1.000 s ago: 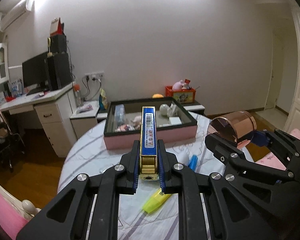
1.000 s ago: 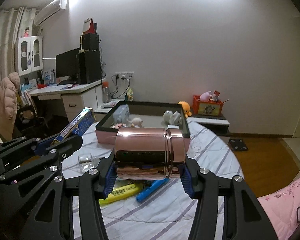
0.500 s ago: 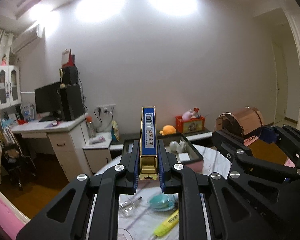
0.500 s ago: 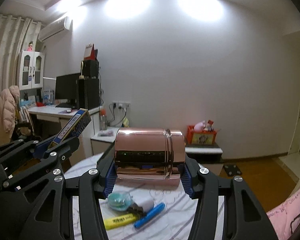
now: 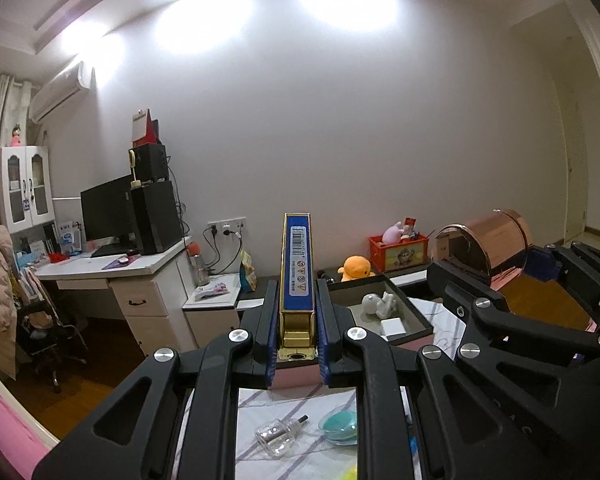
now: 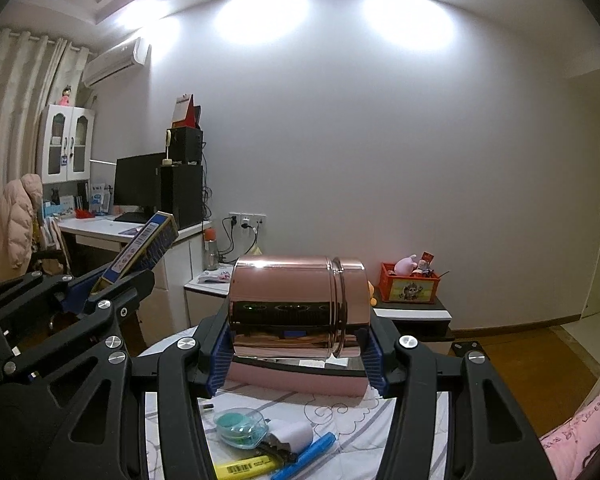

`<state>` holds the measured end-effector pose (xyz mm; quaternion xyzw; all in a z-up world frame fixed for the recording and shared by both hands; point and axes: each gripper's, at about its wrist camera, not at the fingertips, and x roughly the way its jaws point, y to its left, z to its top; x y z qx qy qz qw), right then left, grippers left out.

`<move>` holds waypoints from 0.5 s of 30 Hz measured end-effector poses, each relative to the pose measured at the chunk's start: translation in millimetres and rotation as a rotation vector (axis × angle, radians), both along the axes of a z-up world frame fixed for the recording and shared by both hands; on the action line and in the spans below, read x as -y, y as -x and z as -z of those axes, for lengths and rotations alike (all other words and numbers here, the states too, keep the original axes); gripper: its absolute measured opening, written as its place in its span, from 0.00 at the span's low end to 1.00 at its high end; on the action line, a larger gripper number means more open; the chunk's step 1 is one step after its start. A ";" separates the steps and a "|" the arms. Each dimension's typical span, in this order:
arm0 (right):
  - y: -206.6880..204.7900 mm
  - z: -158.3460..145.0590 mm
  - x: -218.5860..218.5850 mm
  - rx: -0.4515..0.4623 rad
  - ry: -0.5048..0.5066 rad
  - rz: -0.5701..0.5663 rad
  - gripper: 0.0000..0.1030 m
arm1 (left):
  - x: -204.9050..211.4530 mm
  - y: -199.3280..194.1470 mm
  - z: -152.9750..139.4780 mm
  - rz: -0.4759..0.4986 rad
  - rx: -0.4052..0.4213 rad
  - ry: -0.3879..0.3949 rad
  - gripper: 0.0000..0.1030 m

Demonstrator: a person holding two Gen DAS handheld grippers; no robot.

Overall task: Organize rigid objects
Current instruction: 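Carry the small box and canister into the pink box and open both tools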

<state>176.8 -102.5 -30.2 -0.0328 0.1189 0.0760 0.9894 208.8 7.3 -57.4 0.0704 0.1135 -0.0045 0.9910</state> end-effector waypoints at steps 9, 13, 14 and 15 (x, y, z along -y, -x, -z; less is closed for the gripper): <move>-75.8 19.5 7.0 -0.082 0.040 0.016 0.54 | 9.6 -92.5 18.4 0.037 -0.118 -0.019 0.15; -119.6 37.7 7.9 -0.153 0.071 0.026 0.54 | 9.1 -152.6 43.6 0.056 -0.223 -0.019 0.15; -132.9 43.9 7.1 -0.180 0.082 0.023 0.54 | 9.2 -165.1 51.0 0.059 -0.251 -0.019 0.15; -144.4 49.3 6.3 -0.207 0.089 0.020 0.54 | 8.8 -175.8 58.3 0.058 -0.272 -0.018 0.15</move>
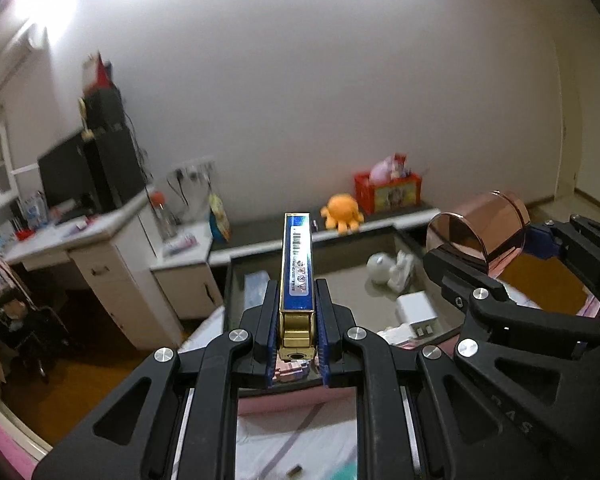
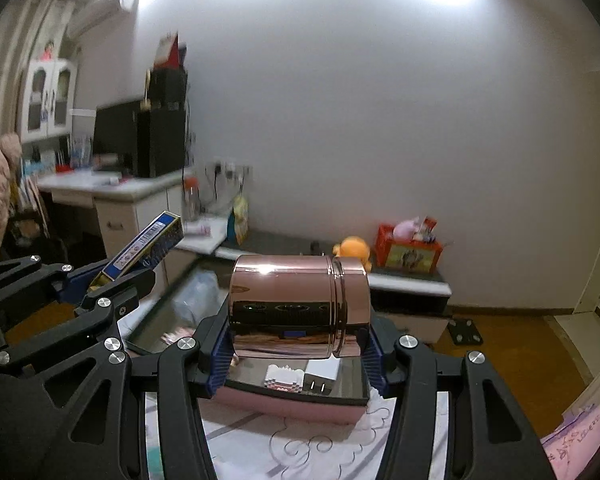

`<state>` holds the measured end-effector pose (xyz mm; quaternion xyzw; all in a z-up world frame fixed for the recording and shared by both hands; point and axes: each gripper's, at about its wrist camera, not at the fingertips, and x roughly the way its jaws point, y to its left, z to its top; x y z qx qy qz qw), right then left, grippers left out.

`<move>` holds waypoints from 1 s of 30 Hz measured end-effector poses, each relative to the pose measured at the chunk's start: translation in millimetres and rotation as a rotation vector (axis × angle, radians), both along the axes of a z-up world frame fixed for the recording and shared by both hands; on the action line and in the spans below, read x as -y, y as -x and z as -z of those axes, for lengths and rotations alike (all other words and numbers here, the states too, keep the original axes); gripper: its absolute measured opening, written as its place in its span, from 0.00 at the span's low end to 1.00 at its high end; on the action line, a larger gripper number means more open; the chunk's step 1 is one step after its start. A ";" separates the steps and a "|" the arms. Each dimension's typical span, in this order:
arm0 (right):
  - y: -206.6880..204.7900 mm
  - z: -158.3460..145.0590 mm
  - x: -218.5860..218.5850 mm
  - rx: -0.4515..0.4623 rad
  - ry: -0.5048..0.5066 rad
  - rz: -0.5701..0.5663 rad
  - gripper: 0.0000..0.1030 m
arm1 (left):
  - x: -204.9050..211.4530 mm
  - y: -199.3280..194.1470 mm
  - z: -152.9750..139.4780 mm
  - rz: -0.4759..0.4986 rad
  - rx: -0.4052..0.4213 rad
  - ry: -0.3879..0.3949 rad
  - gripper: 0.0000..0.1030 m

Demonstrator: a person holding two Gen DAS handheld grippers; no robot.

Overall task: Organize rigid objects
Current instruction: 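Carry the small box and canister into the pink box and open both tools, then withdraw both tools from the pink box back toward the table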

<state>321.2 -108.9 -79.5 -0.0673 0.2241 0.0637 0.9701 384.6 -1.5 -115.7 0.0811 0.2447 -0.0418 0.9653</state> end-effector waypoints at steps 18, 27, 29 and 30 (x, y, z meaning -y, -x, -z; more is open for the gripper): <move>-112.5 99.6 -9.1 -0.364 0.009 -0.067 0.54 | -6.8 -107.5 99.6 -0.038 -0.284 -0.043 0.17; -92.2 65.8 2.8 -0.279 -0.034 -0.038 0.82 | -35.1 -64.2 53.7 -0.109 -0.155 0.036 0.66; -75.1 49.6 6.3 -0.243 -0.072 -0.054 0.82 | -39.7 -43.7 39.7 -0.112 -0.109 0.050 0.71; -64.7 41.4 6.7 -0.222 -0.082 -0.058 0.82 | -41.1 -32.5 32.5 -0.118 -0.085 0.052 0.74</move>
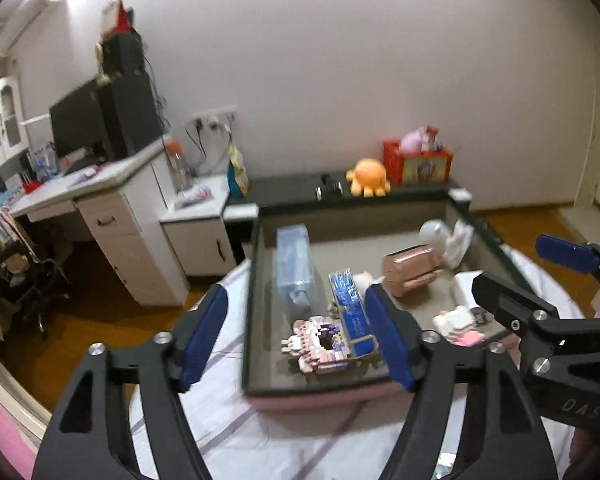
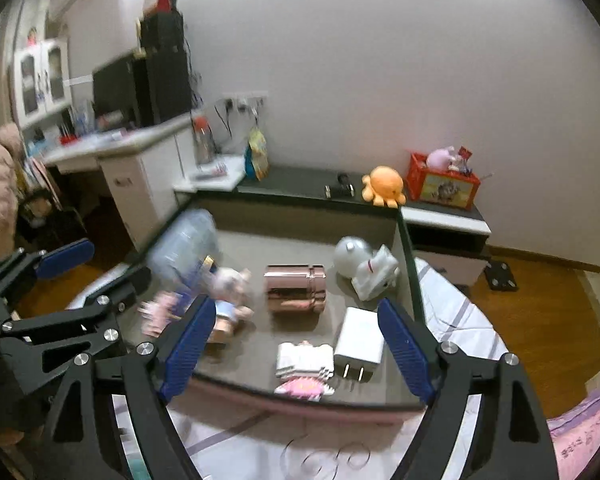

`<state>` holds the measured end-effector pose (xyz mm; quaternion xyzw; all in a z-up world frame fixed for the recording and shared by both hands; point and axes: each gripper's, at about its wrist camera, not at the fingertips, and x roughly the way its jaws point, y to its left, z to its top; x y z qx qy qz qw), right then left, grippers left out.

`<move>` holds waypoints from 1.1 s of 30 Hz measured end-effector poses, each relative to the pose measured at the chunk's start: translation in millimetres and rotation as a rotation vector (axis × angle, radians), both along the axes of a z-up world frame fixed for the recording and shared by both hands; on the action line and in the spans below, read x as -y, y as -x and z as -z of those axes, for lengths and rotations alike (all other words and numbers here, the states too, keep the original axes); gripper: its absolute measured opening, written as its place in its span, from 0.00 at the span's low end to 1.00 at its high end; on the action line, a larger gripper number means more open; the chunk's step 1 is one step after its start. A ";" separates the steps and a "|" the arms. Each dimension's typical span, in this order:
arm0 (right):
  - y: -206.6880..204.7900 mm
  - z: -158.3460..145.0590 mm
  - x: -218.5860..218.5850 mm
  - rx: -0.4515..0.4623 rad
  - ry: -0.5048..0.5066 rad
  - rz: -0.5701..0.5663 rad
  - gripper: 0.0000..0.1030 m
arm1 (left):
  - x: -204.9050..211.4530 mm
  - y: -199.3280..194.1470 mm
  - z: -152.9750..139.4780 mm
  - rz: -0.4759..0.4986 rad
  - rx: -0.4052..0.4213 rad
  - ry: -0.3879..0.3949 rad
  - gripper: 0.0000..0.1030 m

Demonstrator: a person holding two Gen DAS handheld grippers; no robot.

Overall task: Organize rigid objects
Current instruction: 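Withdraw both tools from the pink box back toward the table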

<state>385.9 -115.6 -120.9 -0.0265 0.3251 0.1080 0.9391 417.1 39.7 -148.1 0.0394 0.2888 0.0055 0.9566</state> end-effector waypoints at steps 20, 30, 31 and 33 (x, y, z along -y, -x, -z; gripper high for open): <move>231.0 -72.4 2.6 0.380 -0.009 0.025 1.00 | -1.6 235.6 -66.7 -0.050 0.354 -0.016 0.99; 281.9 -65.1 13.3 0.398 -0.001 0.073 1.00 | 10.7 264.6 -57.2 -0.017 0.345 -0.013 1.00; 284.7 -64.6 14.5 0.396 -0.004 0.071 1.00 | 10.7 266.2 -56.1 -0.016 0.345 -0.011 1.00; 287.5 -63.9 15.2 0.394 -0.003 0.072 1.00 | 10.4 269.0 -53.1 -0.013 0.333 -0.012 1.00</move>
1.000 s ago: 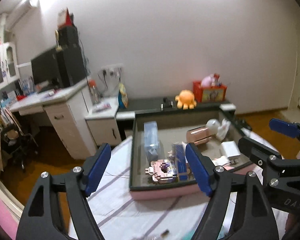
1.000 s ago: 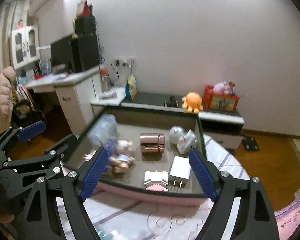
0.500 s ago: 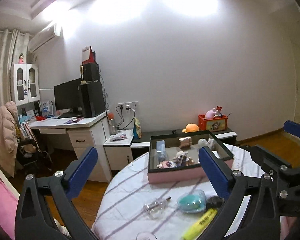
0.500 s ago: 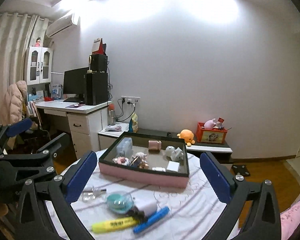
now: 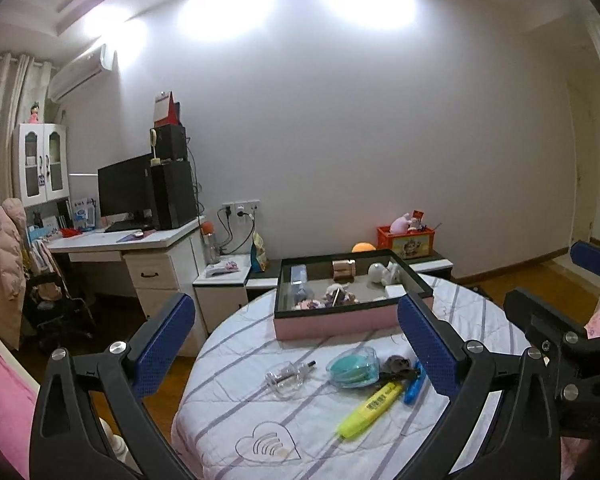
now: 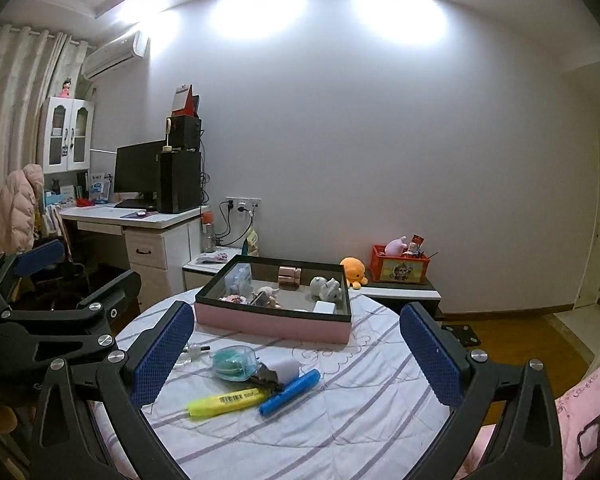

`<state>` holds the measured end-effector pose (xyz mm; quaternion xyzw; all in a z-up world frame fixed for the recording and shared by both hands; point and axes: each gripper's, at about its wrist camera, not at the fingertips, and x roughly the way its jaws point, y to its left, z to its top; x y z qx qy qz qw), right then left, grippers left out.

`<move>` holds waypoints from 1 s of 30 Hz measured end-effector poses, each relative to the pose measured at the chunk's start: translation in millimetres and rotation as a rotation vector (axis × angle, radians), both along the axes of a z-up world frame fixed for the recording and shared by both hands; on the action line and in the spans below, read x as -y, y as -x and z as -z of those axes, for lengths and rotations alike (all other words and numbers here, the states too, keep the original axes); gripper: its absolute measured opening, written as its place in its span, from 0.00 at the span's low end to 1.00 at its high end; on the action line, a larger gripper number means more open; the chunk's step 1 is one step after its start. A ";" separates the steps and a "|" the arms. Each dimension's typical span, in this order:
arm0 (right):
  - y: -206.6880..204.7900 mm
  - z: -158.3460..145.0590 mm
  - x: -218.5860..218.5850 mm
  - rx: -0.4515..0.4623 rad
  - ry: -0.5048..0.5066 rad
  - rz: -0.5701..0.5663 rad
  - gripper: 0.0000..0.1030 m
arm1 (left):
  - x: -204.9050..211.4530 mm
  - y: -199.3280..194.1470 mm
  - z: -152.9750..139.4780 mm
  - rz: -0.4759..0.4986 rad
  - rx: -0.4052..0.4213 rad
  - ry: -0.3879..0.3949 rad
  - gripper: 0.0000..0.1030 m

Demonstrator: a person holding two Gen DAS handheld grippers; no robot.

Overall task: Organize rigid objects
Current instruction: 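Withdraw both tools from the pink box back toward the table, then grasp the yellow highlighter with the left tool while the right tool grasps the blue marker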

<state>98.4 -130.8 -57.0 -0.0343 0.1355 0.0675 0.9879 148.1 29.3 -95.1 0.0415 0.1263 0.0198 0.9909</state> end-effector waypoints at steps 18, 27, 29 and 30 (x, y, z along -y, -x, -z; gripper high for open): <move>-29.0 63.9 10.9 -0.208 -0.013 0.021 1.00 | 8.8 -46.1 84.5 0.102 -0.298 0.013 1.00; -67.4 128.8 29.0 -0.424 -0.045 0.059 1.00 | 25.3 -88.6 142.5 0.167 -0.492 0.006 1.00; -74.1 138.5 33.3 -0.456 -0.055 0.060 1.00 | 28.8 -98.2 150.9 0.183 -0.523 0.005 0.99; -77.5 142.5 35.1 -0.471 -0.057 0.062 1.00 | 30.4 -102.0 153.7 0.189 -0.531 0.005 0.98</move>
